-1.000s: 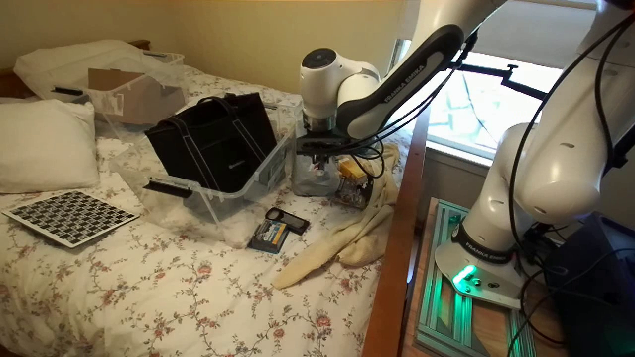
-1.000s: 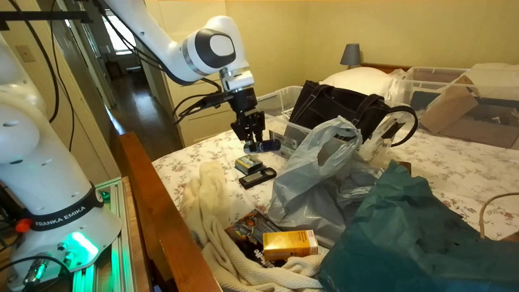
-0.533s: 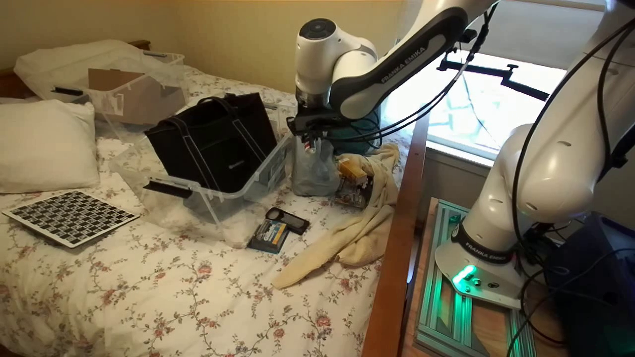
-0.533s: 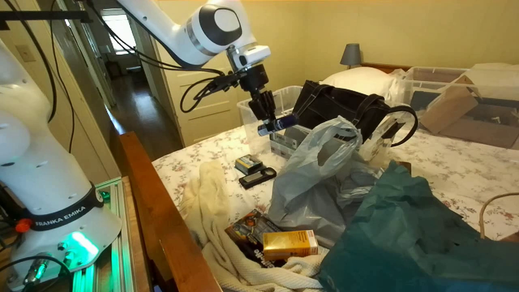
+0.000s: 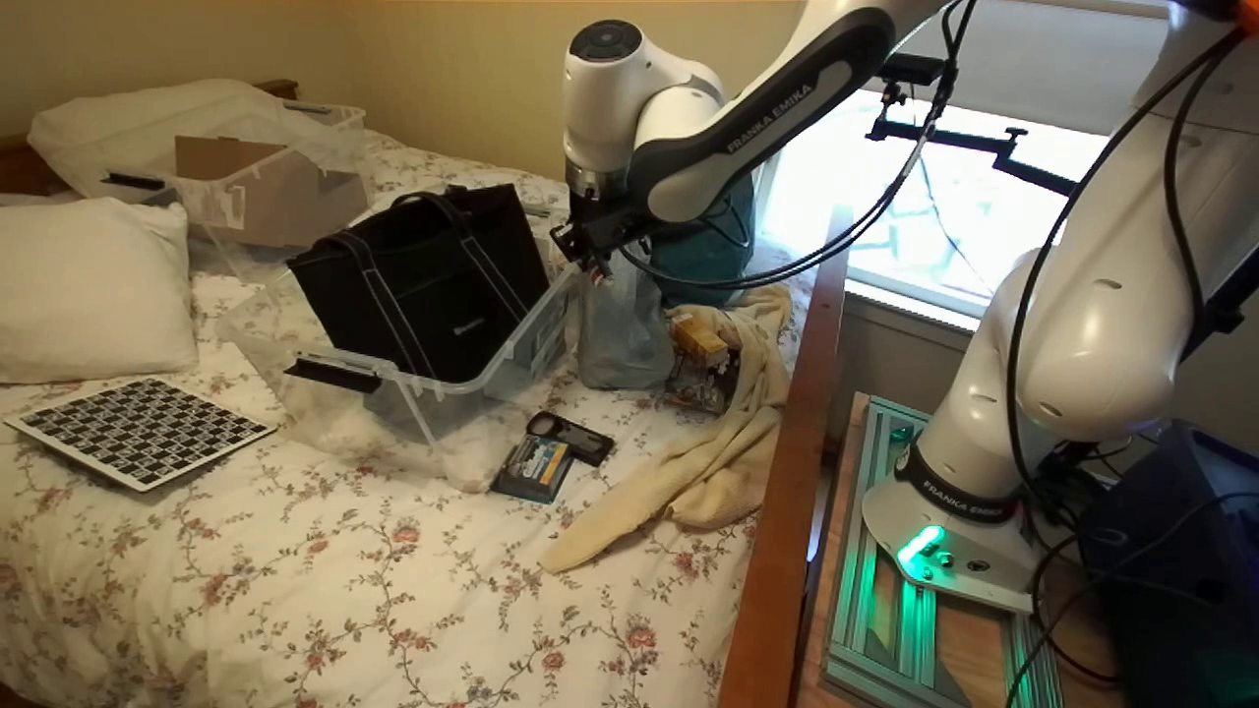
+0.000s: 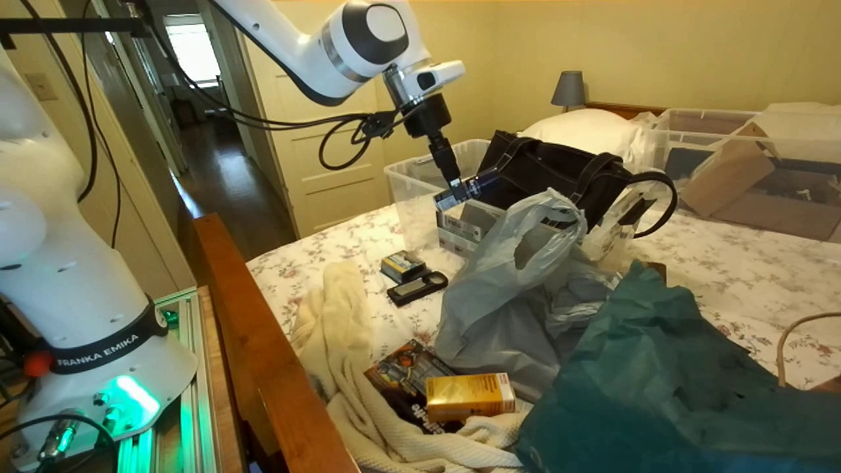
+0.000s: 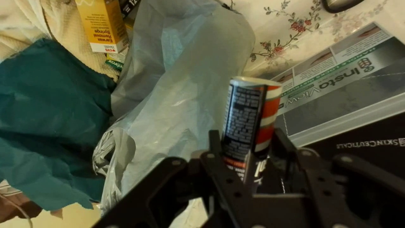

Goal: Pick up the small bottle with the black lid and place it in the shopping bag

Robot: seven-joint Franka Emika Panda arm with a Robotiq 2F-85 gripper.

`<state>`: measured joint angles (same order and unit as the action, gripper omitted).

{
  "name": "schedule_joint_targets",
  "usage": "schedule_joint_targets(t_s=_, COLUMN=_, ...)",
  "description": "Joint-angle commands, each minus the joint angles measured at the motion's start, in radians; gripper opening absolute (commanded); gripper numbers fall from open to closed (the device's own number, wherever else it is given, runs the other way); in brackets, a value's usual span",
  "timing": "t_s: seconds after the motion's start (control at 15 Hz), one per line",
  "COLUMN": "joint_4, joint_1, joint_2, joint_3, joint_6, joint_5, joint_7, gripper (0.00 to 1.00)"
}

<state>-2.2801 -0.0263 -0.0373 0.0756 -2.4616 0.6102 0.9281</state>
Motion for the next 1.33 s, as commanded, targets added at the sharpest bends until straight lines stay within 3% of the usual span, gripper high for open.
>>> schedule_joint_targets(t_s=0.0, joint_4=0.004, joint_1=0.013, joint_2=-0.004, joint_3=-0.013, joint_6=0.002, joint_5=-0.001, joint_7=-0.005, gripper=0.43)
schedule_joint_targets(t_s=0.07, joint_4=0.006, joint_1=0.012, joint_2=-0.006, joint_3=-0.013, joint_6=0.002, joint_5=-0.001, joint_7=-0.007, gripper=0.43)
schedule_joint_targets(t_s=0.13, joint_4=0.014, joint_1=0.007, joint_2=-0.012, joint_3=-0.016, joint_6=-0.016, joint_5=0.026, joint_7=-0.006, gripper=0.18)
schedule_joint_targets(t_s=0.67, joint_4=0.143, joint_1=-0.006, joint_2=-0.079, joint_3=-0.044, joint_6=-0.119, joint_5=0.155, joint_7=-0.076, gripper=0.18)
schedule_joint_targets(t_s=1.0, joint_4=0.266, joint_1=-0.01, joint_2=-0.187, joint_3=-0.039, joint_6=-0.25, joint_5=0.111, joint_7=-0.248, gripper=0.18)
schedule_joint_targets(t_s=1.27, joint_4=0.367, joint_1=0.005, joint_2=-0.298, joint_3=-0.062, joint_6=-0.363, joint_5=0.094, joint_7=-0.307, gripper=0.18)
